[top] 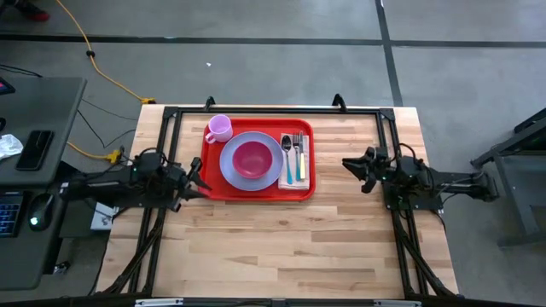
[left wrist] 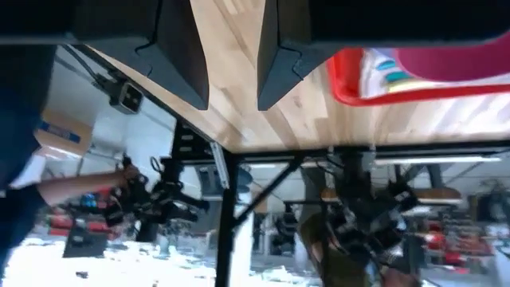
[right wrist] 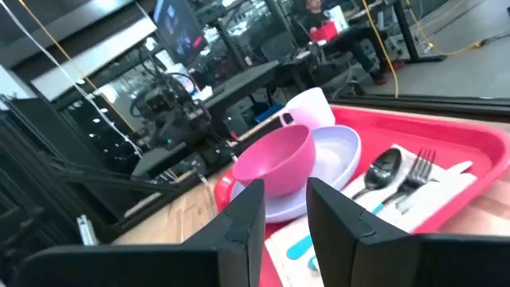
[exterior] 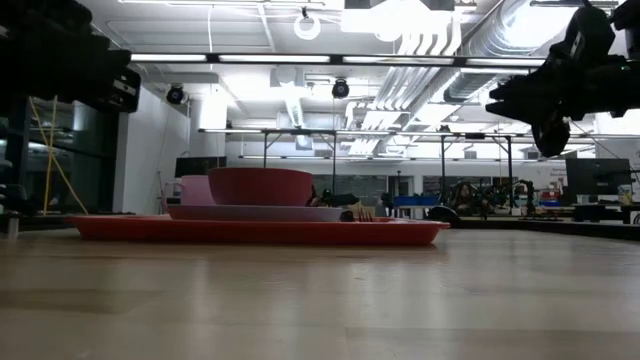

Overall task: Set up tray
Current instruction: Return to Home Position

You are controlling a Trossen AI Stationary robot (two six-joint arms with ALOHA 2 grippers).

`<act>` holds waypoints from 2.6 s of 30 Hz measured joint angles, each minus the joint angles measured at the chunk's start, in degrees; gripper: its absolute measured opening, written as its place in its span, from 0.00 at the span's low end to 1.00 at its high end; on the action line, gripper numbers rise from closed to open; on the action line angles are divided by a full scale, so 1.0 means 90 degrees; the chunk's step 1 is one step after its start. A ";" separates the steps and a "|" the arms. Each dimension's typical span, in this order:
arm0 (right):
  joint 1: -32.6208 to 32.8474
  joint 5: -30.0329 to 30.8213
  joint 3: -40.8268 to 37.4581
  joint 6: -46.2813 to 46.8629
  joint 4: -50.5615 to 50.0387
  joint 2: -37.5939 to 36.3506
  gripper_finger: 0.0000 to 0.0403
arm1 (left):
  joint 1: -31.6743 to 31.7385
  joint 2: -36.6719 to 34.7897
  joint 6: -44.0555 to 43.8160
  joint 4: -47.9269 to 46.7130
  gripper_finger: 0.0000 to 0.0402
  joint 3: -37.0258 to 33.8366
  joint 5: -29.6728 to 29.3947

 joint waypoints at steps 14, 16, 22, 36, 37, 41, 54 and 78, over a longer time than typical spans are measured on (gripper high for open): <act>-0.0273 0.0100 0.0000 -0.0397 -0.0007 -0.0004 0.18 | 0.1001 0.0844 -0.1029 0.0012 0.35 -0.0040 -0.1193; -0.0274 0.0091 0.0001 -0.0400 -0.0007 -0.0004 0.18 | 0.1001 0.0991 -0.1226 -0.0012 0.35 -0.0040 -0.1550; -0.0271 0.0053 0.0002 -0.0395 -0.0012 -0.0004 0.18 | 0.1001 0.1144 -0.1119 0.0182 0.35 -0.0040 -0.1781; -0.0271 0.0073 0.0002 0.0293 -0.0003 -0.0004 0.18 | 0.1001 0.1141 -0.0387 0.0974 0.35 -0.0045 -0.0796; -0.0271 0.0073 0.0002 0.0274 0.0000 -0.0004 0.18 | 0.1001 0.1141 -0.0387 0.0917 0.35 -0.0045 -0.0796; -0.0271 0.0073 0.0002 0.0223 0.0005 -0.0004 0.18 | 0.1001 0.1141 -0.0387 0.0776 0.35 -0.0047 -0.0799; -0.0271 0.0073 0.0002 0.0270 0.0012 -0.0004 0.18 | 0.1001 0.1141 -0.0389 0.0420 0.35 -0.0047 -0.0803; -0.0271 0.0073 0.0002 0.0273 0.0014 -0.0004 0.18 | 0.1001 0.1141 -0.0392 0.0391 0.35 -0.0052 -0.0806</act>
